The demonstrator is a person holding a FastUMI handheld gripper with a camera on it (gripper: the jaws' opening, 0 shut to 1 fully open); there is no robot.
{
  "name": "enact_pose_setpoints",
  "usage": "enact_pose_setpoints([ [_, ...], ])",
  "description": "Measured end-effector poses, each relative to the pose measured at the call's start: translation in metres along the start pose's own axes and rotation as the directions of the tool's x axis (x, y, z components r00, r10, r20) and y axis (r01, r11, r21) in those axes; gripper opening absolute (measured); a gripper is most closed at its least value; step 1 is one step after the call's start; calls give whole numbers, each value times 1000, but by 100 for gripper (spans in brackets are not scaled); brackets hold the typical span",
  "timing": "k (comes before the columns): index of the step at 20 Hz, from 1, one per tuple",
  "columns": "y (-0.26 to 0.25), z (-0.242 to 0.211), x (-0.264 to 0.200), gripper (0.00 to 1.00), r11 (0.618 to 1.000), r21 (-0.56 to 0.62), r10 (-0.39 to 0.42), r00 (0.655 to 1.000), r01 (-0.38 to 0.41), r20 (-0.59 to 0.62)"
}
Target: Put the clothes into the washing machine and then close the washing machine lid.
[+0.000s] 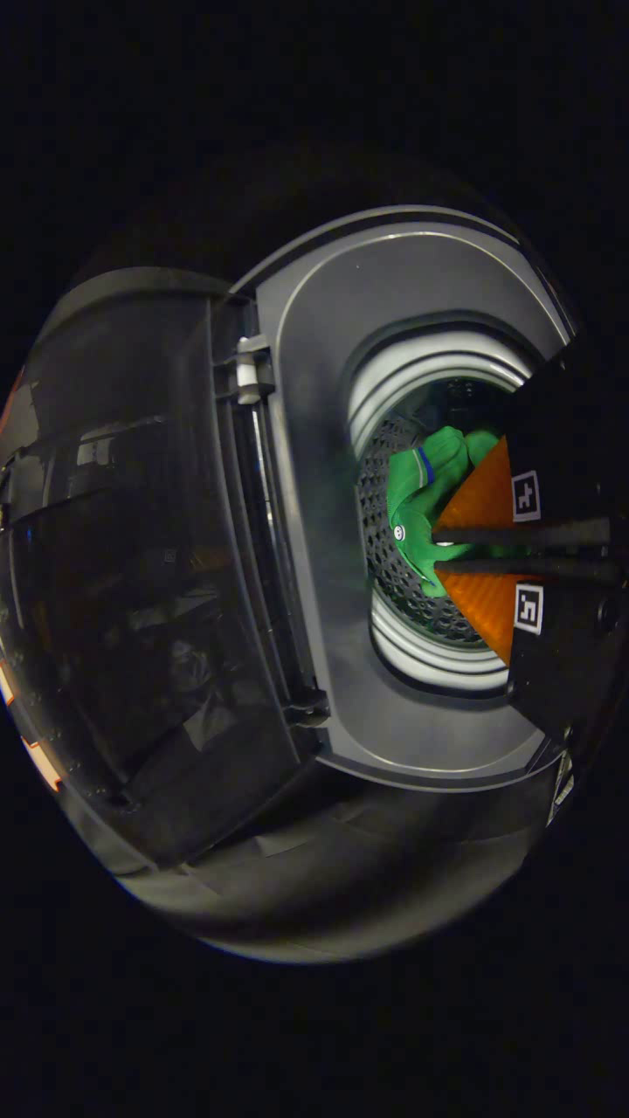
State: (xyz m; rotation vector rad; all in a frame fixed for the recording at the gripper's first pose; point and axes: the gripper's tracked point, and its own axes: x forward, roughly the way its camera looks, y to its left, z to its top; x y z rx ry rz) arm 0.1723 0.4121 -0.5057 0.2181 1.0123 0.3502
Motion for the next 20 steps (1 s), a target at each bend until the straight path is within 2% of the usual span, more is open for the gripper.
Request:
enact_pose_setpoints([
  [9,-13,-8,3,13,998,4,-58,998,58,-24],
  [13,-19,2,-3,98,997,-18,-79,996,80,31],
  [20,-18,4,-12,98,996,-38,-83,994,85,65],
])
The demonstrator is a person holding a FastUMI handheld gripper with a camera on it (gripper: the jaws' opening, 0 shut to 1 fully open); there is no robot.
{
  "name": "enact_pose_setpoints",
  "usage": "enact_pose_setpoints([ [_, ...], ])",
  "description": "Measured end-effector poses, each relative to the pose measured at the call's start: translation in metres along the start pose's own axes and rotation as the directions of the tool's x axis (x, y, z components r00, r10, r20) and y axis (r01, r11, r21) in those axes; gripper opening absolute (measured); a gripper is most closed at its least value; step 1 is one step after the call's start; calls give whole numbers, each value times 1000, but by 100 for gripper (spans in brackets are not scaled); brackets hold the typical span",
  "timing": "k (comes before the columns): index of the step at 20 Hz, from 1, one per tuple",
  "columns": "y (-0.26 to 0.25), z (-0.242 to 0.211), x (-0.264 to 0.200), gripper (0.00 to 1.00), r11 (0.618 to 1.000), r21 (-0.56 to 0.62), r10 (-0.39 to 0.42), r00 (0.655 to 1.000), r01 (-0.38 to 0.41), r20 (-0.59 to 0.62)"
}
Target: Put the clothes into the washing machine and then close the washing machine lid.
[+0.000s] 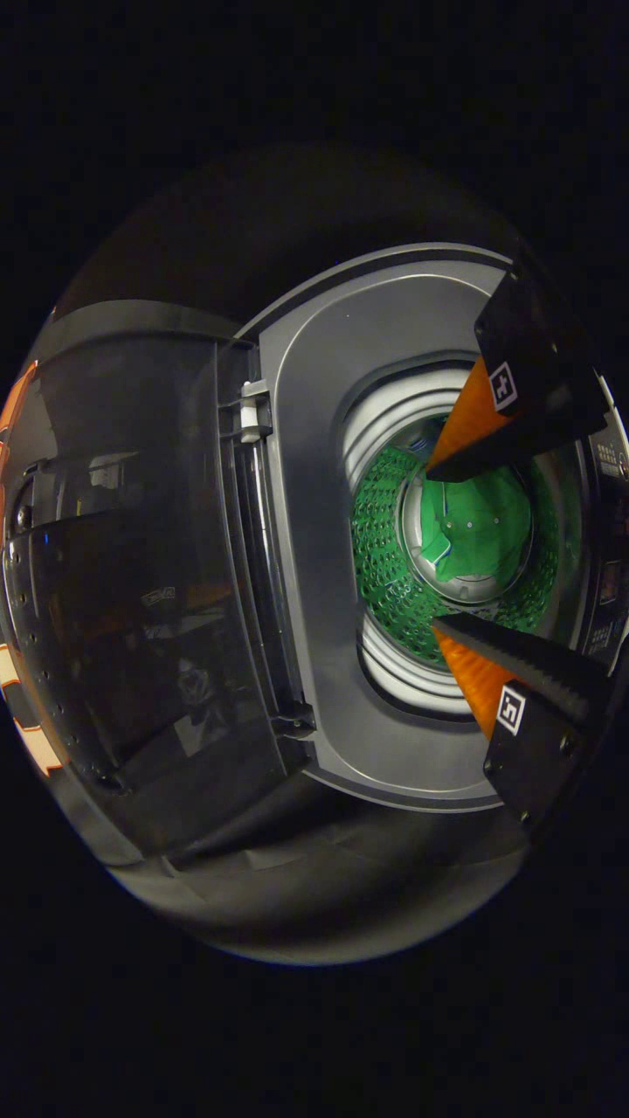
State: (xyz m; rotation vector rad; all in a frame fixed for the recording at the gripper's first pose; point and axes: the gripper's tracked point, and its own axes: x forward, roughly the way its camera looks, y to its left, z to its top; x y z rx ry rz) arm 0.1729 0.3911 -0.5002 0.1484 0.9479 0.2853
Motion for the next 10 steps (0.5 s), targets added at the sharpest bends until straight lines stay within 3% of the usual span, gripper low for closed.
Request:
enact_pose_setpoints([
  [5,2,11,-13,98,1000,-4,0,999,0,40],
  [10,5,50,-45,98,999,-44,14,987,-7,159],
])
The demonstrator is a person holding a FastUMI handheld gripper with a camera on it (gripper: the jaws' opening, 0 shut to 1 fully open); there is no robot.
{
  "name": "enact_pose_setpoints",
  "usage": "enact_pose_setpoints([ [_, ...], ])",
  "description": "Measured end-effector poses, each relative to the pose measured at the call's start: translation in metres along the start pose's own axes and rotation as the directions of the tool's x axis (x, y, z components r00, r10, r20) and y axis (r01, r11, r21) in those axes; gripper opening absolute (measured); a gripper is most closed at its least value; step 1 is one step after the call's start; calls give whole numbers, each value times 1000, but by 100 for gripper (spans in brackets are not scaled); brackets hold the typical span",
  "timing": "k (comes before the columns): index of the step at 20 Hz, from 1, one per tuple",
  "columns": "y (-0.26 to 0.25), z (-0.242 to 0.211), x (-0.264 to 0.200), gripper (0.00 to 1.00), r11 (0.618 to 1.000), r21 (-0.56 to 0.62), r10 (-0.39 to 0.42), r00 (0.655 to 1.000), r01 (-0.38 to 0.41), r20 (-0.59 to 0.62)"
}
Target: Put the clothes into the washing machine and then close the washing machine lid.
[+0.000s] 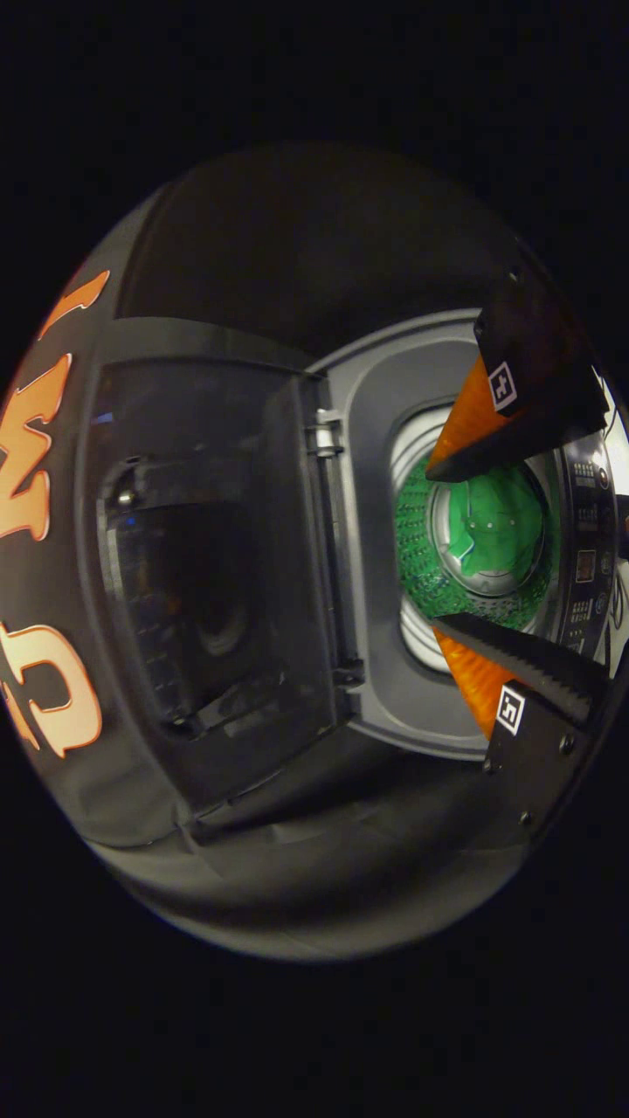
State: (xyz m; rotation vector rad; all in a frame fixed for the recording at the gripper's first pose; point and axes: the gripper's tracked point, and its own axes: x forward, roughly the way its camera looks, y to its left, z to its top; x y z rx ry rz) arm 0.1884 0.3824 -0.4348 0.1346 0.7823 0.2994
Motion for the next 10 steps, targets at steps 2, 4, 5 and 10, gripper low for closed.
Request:
enact_pose_setpoints([
  [2,4,28,-11,98,1000,-22,10,997,-8,71],
  [4,9,60,-21,98,999,-45,21,991,-15,135],
  [5,12,77,-29,97,998,-54,30,986,-21,165],
  [10,30,162,-43,97,994,-102,65,955,-37,288],
])
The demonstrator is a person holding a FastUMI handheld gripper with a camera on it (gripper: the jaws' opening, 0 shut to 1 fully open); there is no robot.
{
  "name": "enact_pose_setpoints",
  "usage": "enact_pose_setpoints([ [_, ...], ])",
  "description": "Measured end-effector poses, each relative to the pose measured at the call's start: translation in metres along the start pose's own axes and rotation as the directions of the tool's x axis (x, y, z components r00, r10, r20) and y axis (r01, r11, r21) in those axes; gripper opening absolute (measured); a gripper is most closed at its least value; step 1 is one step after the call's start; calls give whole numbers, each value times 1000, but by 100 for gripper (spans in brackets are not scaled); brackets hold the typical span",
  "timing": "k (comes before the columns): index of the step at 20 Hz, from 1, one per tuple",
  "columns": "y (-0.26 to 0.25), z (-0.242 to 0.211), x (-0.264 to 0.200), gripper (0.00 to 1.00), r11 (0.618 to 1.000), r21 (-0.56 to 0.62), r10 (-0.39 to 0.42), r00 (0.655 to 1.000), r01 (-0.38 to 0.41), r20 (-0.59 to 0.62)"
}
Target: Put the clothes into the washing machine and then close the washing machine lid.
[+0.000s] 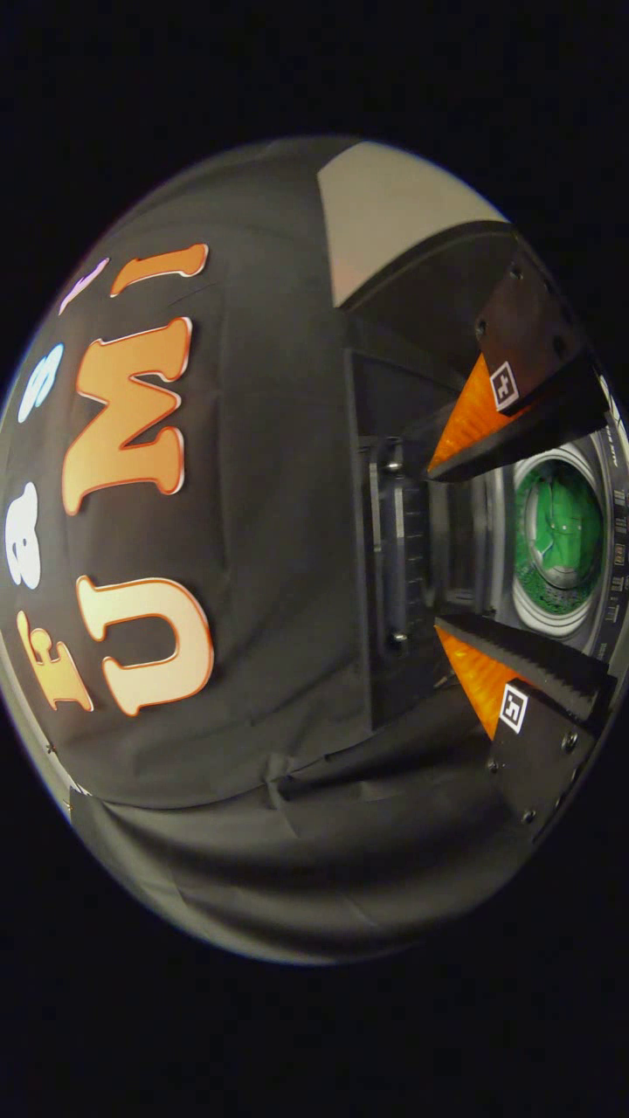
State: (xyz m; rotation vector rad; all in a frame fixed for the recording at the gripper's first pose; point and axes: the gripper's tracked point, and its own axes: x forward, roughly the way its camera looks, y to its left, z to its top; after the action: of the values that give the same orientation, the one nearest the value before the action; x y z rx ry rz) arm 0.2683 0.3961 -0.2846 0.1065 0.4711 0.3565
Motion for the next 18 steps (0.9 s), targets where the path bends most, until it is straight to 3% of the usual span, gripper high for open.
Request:
enact_pose_setpoints([
  [3,10,50,11,97,1000,-14,8,999,-7,45],
  [6,2,63,43,97,1000,-16,2,999,-1,40],
  [14,-16,49,103,99,999,-13,-50,997,49,-51],
  [18,-14,48,100,100,997,-30,-68,997,67,-38],
])
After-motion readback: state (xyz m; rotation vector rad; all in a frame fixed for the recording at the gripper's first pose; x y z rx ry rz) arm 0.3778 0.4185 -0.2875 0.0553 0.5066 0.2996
